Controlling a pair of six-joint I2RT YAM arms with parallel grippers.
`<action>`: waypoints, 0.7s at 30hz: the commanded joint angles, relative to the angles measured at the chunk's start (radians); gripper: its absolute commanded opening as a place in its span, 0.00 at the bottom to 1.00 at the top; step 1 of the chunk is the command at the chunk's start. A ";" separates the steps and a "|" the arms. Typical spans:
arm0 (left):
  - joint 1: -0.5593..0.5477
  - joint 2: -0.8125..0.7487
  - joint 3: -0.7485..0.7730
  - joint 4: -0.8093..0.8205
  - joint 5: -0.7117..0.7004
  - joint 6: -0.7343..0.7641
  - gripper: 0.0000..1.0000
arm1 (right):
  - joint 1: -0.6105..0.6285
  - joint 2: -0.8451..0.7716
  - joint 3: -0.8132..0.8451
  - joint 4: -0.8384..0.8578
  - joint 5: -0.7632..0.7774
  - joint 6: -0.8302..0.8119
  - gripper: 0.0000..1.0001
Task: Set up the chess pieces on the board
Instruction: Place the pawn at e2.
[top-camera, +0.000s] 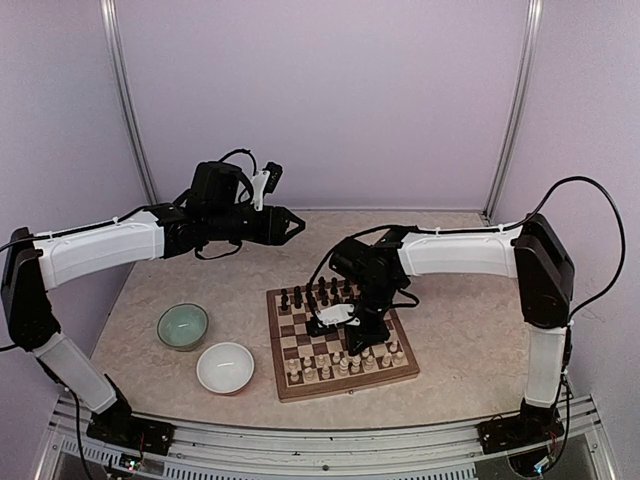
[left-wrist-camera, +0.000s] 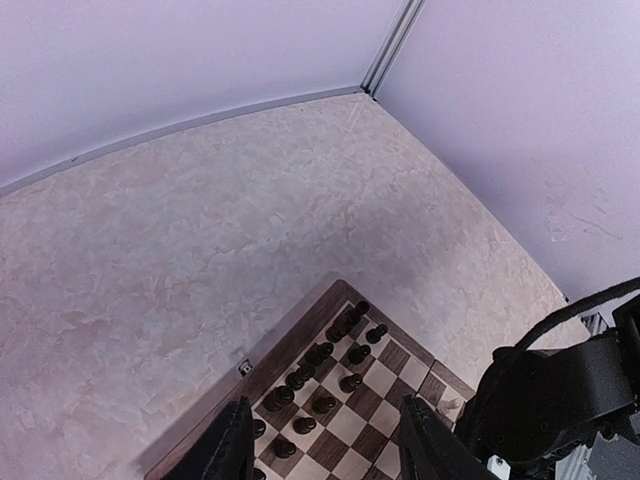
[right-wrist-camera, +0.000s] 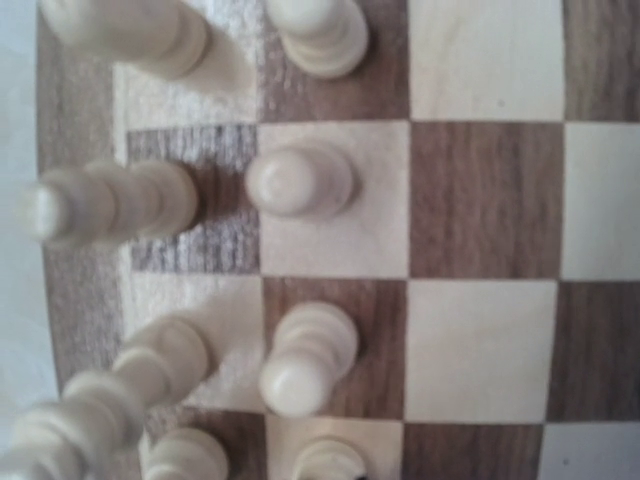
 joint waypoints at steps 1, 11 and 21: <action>0.003 0.006 0.031 -0.007 0.010 0.013 0.50 | 0.015 0.014 0.013 -0.013 -0.007 -0.006 0.16; 0.002 0.011 0.032 -0.008 0.009 0.014 0.50 | -0.003 -0.018 0.033 -0.023 -0.018 -0.021 0.26; 0.002 0.016 0.034 -0.011 0.010 0.014 0.50 | -0.096 -0.073 0.083 -0.055 -0.068 -0.018 0.29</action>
